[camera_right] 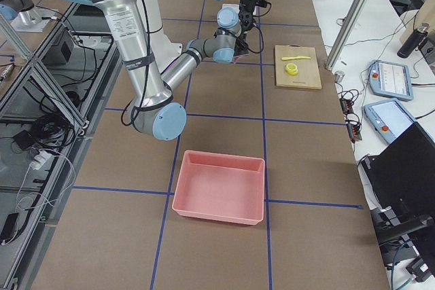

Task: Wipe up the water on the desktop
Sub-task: 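Grasp the towel with the right gripper and open the left gripper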

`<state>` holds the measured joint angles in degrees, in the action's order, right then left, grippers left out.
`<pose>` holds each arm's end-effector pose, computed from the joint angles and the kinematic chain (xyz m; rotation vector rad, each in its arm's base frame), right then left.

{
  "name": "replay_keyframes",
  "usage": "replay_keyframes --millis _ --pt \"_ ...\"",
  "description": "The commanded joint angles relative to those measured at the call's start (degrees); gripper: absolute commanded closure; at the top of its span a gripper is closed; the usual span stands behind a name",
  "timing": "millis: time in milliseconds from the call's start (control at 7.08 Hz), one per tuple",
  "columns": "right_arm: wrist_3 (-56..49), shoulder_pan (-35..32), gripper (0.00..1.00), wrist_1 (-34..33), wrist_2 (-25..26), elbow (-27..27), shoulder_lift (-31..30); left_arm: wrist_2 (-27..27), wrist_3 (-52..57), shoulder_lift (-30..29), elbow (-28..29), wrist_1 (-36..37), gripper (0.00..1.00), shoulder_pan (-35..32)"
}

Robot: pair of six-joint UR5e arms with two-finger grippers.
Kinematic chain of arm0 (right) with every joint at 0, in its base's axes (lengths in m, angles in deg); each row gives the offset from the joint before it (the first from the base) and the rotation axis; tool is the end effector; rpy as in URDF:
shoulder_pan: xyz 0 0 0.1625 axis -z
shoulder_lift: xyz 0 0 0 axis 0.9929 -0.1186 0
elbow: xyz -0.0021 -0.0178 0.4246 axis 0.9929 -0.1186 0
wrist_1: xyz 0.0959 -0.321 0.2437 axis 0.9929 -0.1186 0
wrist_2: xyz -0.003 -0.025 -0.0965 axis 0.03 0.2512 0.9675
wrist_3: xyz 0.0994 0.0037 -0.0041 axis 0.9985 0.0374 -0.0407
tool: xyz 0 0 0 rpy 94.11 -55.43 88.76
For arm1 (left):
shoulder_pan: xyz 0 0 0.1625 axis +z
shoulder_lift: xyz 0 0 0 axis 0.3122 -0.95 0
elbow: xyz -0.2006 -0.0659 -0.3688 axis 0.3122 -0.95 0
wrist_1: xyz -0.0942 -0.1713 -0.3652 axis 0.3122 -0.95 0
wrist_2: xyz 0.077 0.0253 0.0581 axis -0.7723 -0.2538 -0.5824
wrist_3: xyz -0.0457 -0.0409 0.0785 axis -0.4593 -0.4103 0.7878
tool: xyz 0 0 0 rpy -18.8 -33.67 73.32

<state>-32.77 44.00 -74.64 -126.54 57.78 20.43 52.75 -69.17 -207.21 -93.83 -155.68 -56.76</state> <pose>-0.3882 -0.4296 0.2221 0.7003 -1.2345 -0.5241 0.5123 -0.4998 0.0335 -0.4804 1.1045 -0.6084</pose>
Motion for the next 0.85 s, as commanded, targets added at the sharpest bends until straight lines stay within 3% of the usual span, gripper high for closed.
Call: replay_keyframes --millis 0,283,424,565,707 --pt "0.15 -0.01 0.41 0.00 -0.05 0.11 0.00 -0.08 0.03 0.05 0.68 -0.10 1.00 -0.01" --pt "0.33 -0.01 0.54 0.00 -0.05 0.11 0.00 -0.08 -0.05 0.05 0.86 -0.10 1.00 0.08" --pt "0.42 -0.01 0.55 0.00 -0.13 0.11 -0.09 -0.08 -0.05 -0.12 1.12 -0.10 1.00 0.08" --pt "0.42 -0.01 0.71 0.00 -0.13 0.11 -0.09 -0.08 -0.05 -0.12 1.12 -0.10 1.00 0.08" --pt "0.42 -0.01 0.93 0.09 -0.22 0.02 -0.09 -0.08 -0.05 -0.12 1.21 -0.10 1.00 0.08"
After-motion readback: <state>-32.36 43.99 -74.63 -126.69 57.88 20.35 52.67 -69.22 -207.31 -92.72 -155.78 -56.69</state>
